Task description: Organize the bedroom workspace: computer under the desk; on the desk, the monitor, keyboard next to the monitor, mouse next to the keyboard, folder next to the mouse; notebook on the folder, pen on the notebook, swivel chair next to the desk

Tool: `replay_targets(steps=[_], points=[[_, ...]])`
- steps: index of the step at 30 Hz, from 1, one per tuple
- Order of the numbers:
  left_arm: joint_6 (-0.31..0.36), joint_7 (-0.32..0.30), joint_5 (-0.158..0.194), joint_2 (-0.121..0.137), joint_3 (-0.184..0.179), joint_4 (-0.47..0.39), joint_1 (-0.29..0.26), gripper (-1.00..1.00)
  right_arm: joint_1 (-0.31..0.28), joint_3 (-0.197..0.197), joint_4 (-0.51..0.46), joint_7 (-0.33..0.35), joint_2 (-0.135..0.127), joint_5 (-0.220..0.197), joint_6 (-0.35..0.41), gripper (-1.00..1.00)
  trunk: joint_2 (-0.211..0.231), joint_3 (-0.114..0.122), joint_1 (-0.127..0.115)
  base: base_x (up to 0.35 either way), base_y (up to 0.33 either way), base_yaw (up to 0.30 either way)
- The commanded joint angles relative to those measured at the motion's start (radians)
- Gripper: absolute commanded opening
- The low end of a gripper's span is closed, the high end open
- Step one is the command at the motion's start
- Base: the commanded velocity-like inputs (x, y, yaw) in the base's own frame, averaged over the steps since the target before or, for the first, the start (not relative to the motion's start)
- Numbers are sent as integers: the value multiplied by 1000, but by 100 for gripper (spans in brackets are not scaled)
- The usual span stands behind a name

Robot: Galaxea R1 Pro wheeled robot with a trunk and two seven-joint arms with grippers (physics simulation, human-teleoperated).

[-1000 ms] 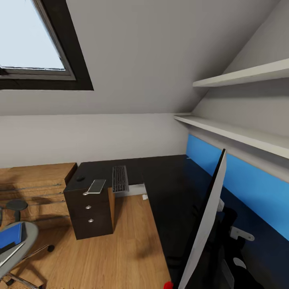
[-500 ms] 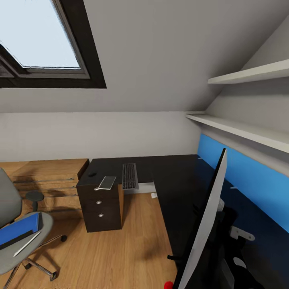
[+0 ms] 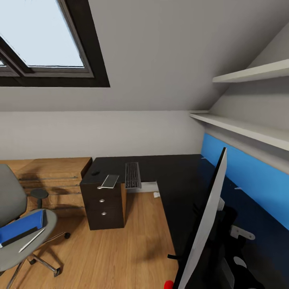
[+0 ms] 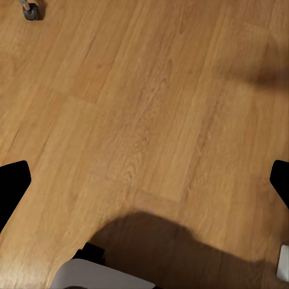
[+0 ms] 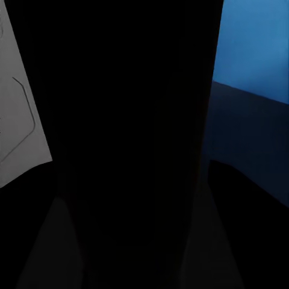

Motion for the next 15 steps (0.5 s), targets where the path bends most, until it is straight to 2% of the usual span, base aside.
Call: replay_targets(steps=[1,15], points=[[-6,8,11,1,-9,0,-1,100,-1,-3,12,-4,1,13,-1,-100,-1,-2,1,0,0,2],[-6,8,10,1,-9,0,-2,100,-1,-2,14,-2,-3,14,-1,-100,-1,-2,1,0,0,0]])
